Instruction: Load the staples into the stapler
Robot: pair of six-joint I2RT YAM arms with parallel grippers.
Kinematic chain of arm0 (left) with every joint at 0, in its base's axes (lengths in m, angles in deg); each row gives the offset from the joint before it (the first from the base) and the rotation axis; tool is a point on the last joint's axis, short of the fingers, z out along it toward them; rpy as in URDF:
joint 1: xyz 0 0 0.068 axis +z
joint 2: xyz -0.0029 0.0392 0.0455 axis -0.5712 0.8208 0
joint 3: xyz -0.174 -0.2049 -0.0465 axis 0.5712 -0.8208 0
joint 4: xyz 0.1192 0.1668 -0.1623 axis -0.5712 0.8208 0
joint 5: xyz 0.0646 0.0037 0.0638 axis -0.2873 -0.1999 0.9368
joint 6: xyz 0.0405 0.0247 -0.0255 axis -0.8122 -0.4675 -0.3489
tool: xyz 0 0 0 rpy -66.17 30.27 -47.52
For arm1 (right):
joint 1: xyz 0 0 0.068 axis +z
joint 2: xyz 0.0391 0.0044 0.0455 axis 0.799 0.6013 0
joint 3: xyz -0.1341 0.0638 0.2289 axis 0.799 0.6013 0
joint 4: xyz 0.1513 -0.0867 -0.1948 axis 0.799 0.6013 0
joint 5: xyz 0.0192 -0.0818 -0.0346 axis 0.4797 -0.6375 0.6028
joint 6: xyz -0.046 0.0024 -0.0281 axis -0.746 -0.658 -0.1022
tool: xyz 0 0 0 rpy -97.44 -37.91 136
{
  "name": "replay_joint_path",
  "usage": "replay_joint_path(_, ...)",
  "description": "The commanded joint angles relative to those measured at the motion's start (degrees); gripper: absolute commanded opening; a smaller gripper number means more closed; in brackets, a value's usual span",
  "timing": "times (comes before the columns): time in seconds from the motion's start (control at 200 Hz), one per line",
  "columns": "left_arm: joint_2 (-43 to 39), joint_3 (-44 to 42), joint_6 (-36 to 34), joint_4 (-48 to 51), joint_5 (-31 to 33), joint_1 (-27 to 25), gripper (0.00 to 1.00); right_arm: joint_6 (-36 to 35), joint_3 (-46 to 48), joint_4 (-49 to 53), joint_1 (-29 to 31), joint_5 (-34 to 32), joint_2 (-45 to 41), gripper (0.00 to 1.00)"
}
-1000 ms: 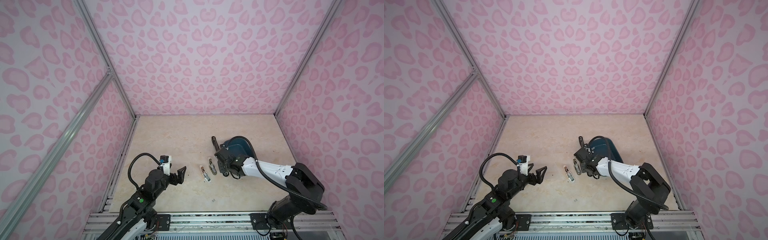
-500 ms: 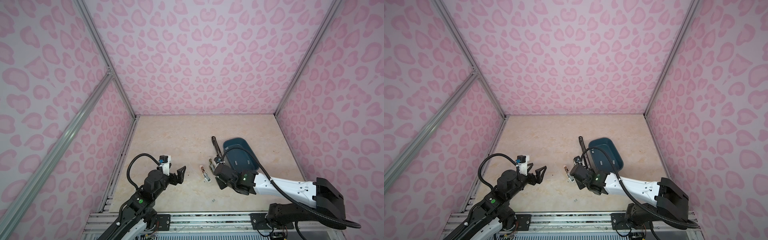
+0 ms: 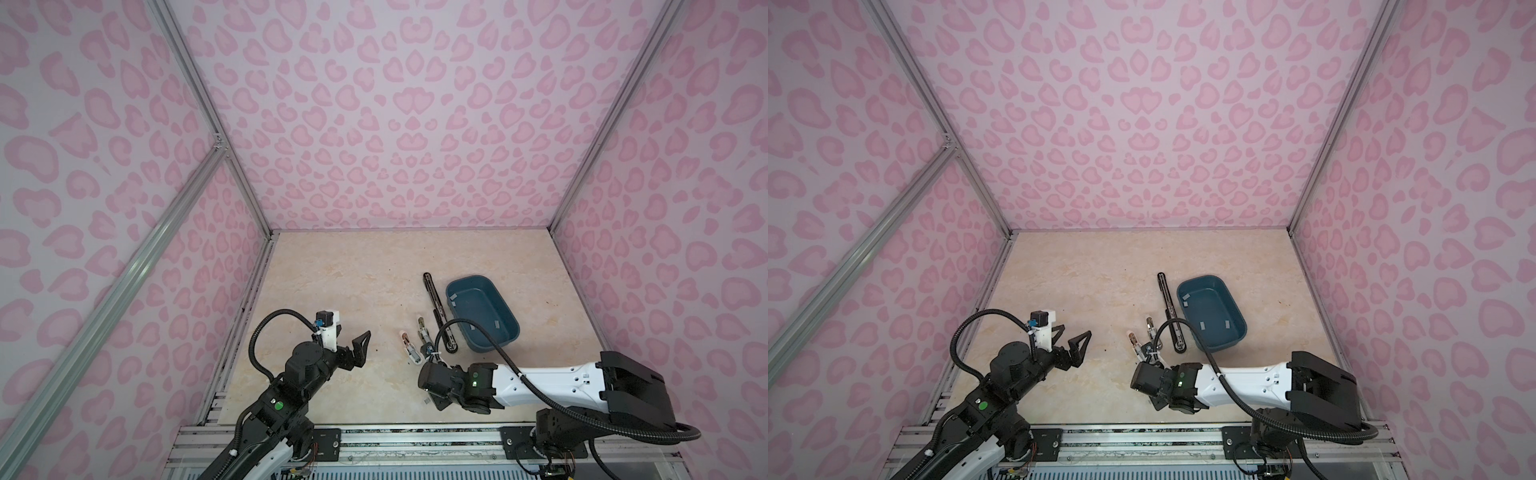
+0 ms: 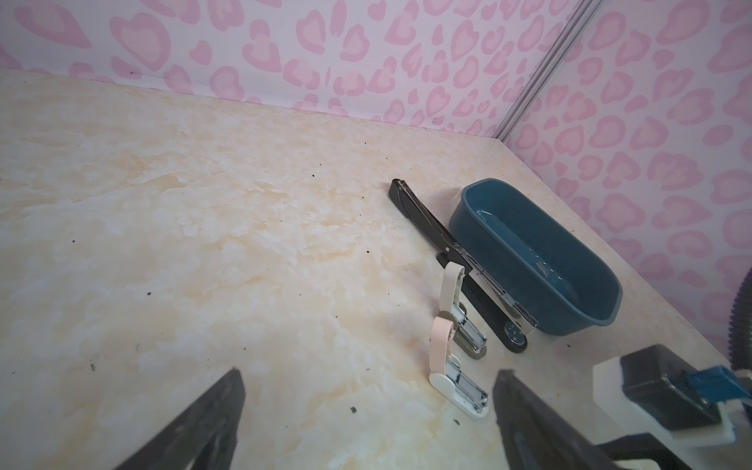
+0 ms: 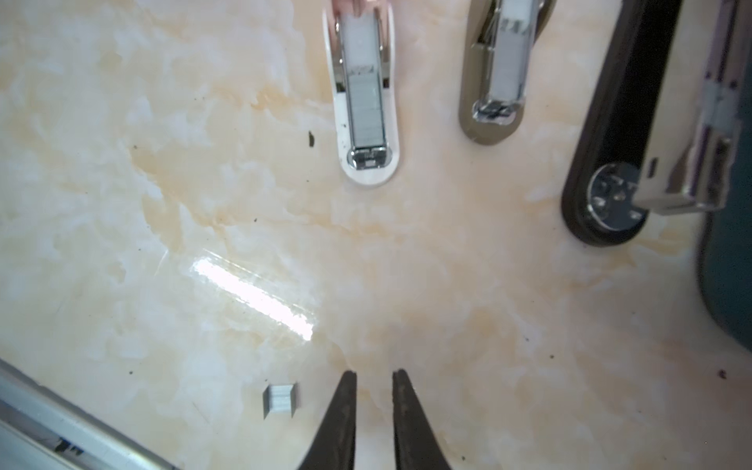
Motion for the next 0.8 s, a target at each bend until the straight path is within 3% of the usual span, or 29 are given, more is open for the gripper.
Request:
replay_joint_path(0.0, -0.08, -0.23, 0.25, 0.01, 0.25, 0.08, 0.96, 1.67, -0.66, -0.86, 1.59, 0.84, 1.61, 0.20)
replay_joint_path(0.58, -1.22, -0.58, 0.43, 0.35, 0.14, 0.08, 0.96, 2.70, -2.06, -1.11, 5.49, 2.08, 6.21, 0.17)
replay_joint_path(0.8, -1.73, -0.72, 0.44, 0.40, 0.20, 0.08, 0.96, 3.61, -1.96, -0.84, 5.63, 2.07, 7.05, 0.11)
